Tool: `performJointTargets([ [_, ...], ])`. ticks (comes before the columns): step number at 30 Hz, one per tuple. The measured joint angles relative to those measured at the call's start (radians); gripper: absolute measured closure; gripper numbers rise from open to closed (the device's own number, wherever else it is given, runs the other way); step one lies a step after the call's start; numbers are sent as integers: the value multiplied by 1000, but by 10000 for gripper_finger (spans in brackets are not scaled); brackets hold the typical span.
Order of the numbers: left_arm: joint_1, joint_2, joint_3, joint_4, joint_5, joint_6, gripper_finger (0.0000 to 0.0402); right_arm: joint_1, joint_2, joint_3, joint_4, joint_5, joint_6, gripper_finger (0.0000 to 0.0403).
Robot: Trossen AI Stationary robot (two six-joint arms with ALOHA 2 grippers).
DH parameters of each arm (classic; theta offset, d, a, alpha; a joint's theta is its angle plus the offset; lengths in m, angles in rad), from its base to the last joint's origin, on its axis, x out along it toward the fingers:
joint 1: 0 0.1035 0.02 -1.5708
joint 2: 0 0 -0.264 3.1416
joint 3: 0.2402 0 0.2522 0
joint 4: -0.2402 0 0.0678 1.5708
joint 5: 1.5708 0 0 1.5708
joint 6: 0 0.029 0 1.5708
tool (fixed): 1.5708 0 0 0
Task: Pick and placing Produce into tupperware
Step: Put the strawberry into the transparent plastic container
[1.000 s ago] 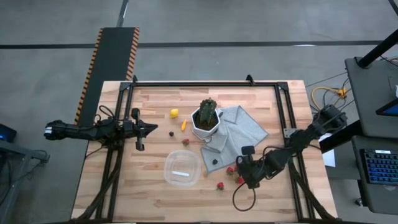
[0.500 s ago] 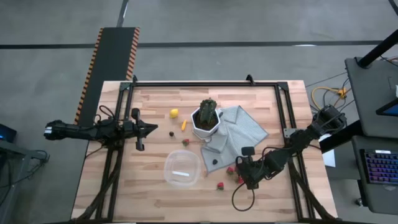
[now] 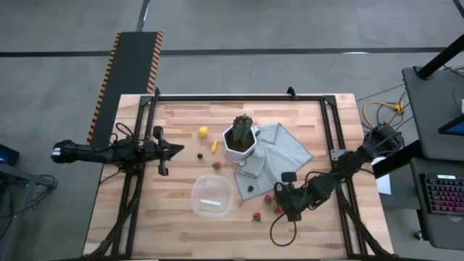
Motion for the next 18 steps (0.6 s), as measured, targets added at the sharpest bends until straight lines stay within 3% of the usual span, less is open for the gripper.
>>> performJointTargets([
  [18,0,0,0,-1,0,0,402,0,18,1,-3,1,-1,378],
])
